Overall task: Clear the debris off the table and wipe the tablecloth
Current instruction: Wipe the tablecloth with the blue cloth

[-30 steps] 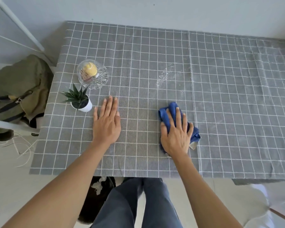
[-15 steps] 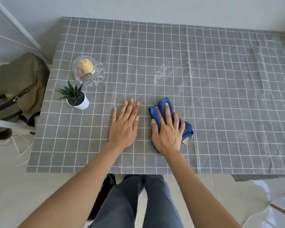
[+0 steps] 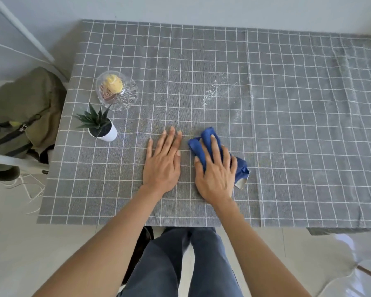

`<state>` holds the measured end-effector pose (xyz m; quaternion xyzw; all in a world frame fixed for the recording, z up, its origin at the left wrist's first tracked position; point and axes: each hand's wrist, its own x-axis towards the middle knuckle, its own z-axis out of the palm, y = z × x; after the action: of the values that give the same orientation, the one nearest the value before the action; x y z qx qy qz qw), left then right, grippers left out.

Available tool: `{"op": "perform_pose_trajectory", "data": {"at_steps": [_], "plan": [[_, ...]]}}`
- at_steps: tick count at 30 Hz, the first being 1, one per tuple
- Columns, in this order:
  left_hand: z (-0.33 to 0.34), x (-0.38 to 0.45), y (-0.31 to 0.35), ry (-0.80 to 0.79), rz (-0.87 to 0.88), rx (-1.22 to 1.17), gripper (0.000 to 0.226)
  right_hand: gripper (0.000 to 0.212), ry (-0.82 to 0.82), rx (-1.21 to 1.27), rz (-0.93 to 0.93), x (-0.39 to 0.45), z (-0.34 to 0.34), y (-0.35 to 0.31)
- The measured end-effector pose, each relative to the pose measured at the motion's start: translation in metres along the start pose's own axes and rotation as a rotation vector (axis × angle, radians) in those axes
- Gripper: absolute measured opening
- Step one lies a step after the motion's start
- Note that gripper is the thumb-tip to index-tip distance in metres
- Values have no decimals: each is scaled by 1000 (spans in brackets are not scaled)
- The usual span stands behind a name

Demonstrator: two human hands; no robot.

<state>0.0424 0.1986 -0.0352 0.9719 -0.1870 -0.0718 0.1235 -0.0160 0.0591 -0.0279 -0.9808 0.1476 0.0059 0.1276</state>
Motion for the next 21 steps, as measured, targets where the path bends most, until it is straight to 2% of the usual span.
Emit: {"op": "perform_pose_trajectory", "data": {"at_steps": [5,10,15,19,21], "plan": [[1,0,0,-8,-8,-1,53,55,11,17,249,21,-11,23],[0,0,1,7,-3,-19,53,53,-7,-9,36,8,-4,4],[1,0,1,3,-7,-3,54,52,46,45,213,16,-8,11],[0,0,2,22,-1,-5,54,52,23,20,12,2,-2,-2],[0,0,2,12,-3,-1,54,53,22,22,63,9,-3,11]]}}
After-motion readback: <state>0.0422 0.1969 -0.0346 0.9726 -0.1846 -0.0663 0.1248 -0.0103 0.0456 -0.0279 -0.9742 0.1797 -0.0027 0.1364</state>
